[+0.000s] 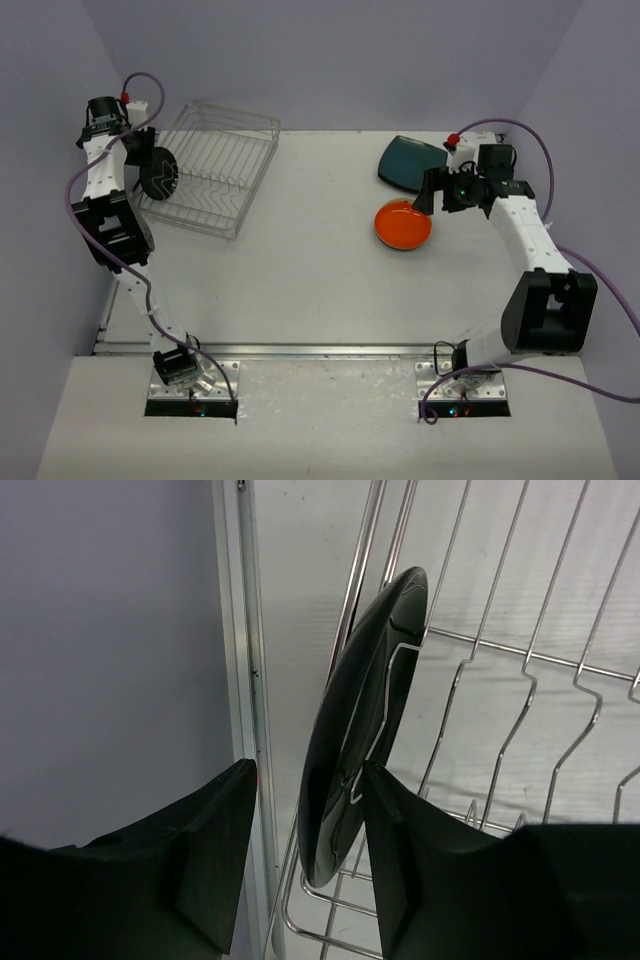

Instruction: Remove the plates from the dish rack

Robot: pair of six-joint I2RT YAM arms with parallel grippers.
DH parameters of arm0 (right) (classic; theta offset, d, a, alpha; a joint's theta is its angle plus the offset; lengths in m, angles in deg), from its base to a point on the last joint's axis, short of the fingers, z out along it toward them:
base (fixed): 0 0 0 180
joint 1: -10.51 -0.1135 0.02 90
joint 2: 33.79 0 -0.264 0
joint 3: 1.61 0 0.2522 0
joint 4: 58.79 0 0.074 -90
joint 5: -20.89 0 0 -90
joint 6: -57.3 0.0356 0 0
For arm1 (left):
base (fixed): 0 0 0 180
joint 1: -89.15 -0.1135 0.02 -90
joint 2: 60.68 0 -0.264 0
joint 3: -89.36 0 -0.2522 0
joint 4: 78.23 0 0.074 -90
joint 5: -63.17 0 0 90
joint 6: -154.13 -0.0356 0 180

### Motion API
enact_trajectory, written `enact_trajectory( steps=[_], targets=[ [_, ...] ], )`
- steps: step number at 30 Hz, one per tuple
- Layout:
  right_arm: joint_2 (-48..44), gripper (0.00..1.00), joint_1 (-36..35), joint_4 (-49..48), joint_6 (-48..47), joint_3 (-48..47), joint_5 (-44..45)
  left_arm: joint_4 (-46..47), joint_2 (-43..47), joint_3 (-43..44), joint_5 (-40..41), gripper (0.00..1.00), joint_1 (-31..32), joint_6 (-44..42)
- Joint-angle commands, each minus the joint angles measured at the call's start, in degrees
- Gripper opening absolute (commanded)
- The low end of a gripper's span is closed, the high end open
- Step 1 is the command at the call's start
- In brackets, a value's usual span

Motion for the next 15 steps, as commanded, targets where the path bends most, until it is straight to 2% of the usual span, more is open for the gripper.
enact_trajectory(
  steps=[1,5,9,15],
  targets=[
    [0.12,0.99,-0.38,-1.97,-0.32,0.25,0.43,6.03,0.75,-0.41,1.59,0.35,0.34,-2.4],
    [0.21,0.99,-0.47,-2.14,-0.38,0.16,0.28,10.66,4.39,-5.93,1.5,0.19,1.04,-4.54],
    [0.04,0.99,-0.6,-2.0,-0.32,0.04,0.23,16.83,12.7,-13.78,0.58,0.03,1.98,-6.67],
    [-0.47,0.99,-0.96,-1.7,-0.32,-0.21,0.23,30.48,26.57,-27.5,6.56,0.0,5.94,-11.35]
  ],
)
